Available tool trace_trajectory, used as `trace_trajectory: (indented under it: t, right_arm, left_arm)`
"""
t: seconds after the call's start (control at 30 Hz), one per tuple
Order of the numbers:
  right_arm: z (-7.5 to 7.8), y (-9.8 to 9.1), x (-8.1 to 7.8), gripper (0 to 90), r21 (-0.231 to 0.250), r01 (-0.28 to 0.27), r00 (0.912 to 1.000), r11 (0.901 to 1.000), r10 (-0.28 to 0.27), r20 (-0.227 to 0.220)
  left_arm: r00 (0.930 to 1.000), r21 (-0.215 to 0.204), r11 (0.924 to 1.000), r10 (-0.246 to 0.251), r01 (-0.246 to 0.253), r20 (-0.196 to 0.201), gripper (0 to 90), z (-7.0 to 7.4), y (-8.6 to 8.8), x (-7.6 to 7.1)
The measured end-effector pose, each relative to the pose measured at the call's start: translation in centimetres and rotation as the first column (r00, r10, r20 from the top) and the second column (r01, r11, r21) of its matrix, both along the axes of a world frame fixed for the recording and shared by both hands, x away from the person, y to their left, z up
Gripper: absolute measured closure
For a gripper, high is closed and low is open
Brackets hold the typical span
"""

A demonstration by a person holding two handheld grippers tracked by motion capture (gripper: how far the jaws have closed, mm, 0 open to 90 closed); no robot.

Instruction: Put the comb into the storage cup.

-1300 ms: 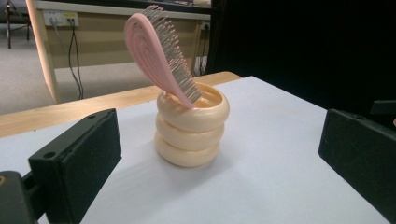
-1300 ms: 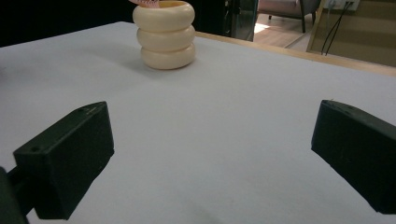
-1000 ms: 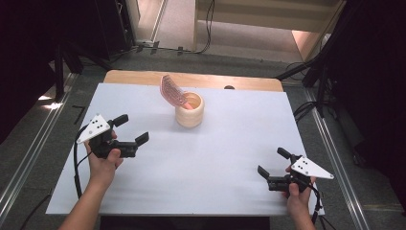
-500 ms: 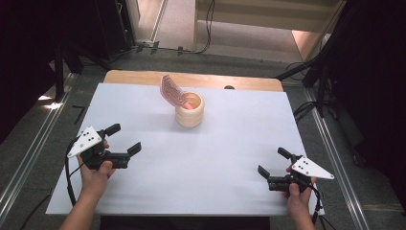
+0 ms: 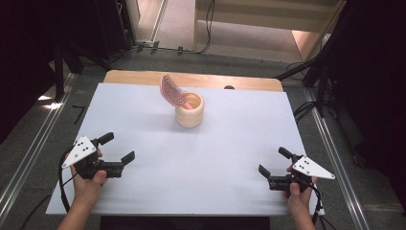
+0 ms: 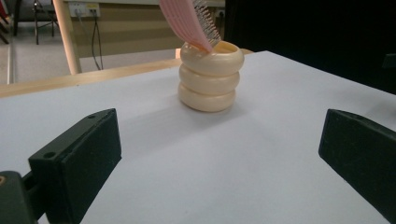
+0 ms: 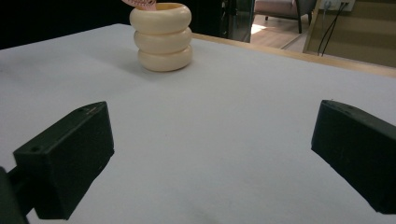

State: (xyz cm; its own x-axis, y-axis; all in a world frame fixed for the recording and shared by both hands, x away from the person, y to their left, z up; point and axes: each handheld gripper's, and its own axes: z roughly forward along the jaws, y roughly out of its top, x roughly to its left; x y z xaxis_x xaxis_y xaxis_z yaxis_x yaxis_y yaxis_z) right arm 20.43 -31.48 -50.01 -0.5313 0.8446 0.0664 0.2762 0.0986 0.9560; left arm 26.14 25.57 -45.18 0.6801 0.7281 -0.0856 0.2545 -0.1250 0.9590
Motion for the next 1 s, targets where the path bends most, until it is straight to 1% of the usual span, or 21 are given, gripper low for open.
trace_trajectory:
  t: [0.07, 0.13, 0.4, 0.53, 0.6, 0.77, 0.83, 0.9, 0.97, 1.0]
  right_arm:
    - [0.0, 0.0, 0.0, 0.0, 0.002, 0.001, 1.0, 1.0, -0.001, 0.0]
    - [0.0, 0.0, 0.0, 0.0, 0.002, 0.003, 1.0, 1.0, -0.003, 0.002]
    - [0.1, -0.2, 0.0, 0.0, 0.004, 0.008, 1.0, 1.0, -0.008, 0.006]
    - [0.2, -0.3, -0.1, 0.0, 0.007, 0.01, 0.9999, 0.9999, -0.011, 0.006]
    - [0.1, -0.4, -0.1, 0.0, 0.006, 0.011, 0.9999, 0.9999, -0.011, 0.008]
    - [0.1, -0.5, -0.1, 0.0, 0.01, 0.013, 0.9999, 0.9999, -0.013, 0.005]
    - [0.2, -0.5, -0.2, 0.0, 0.013, 0.012, 0.9999, 0.9998, -0.012, 0.009]
    - [0.2, -0.6, -0.1, 0.0, 0.013, 0.012, 0.9999, 0.9998, -0.012, 0.01]
    - [0.1, -0.7, -0.1, 0.0, 0.014, 0.014, 0.9999, 0.9998, -0.014, 0.006]
    - [0.1, -0.8, -0.1, 0.0, 0.014, 0.015, 0.9999, 0.9998, -0.015, 0.007]
  left_arm:
    - [1.0, 0.009, 0.9999, 0.005, -0.005, 0.0, 0.0, -0.2, 0.3, -0.2]
    - [0.9999, 0.004, 0.9999, 0.011, -0.011, -0.004, 0.0, -0.4, 0.6, -0.5]
    - [0.9992, 0.011, 0.9994, 0.034, -0.034, -0.018, 0.0, -1.2, 1.8, -1.4]
    - [0.9986, 0.025, 0.9987, 0.045, -0.045, -0.027, 0.0, -1.8, 2.3, -2.0]
    - [0.9982, 0.042, 0.9978, 0.053, -0.052, -0.028, 0.0, -1.9, 2.7, -2.3]
    - [0.997, 0.038, 0.9971, 0.067, -0.065, -0.039, 0.0, -2.2, 3.6, -2.7]
    - [0.9961, 0.058, 0.9952, 0.081, -0.079, -0.034, 0.0, -2.3, 4.0, -2.9]
    - [0.9958, 0.059, 0.9946, 0.087, -0.085, -0.029, 0.0, -2.3, 4.3, -3.1]
    - [0.9952, 0.08, 0.9923, 0.096, -0.094, -0.017, 0.0, -2.3, 4.6, -3.4]
    - [0.995, 0.082, 0.9919, 0.099, -0.097, -0.014, 0.0, -2.3, 4.7, -3.5]
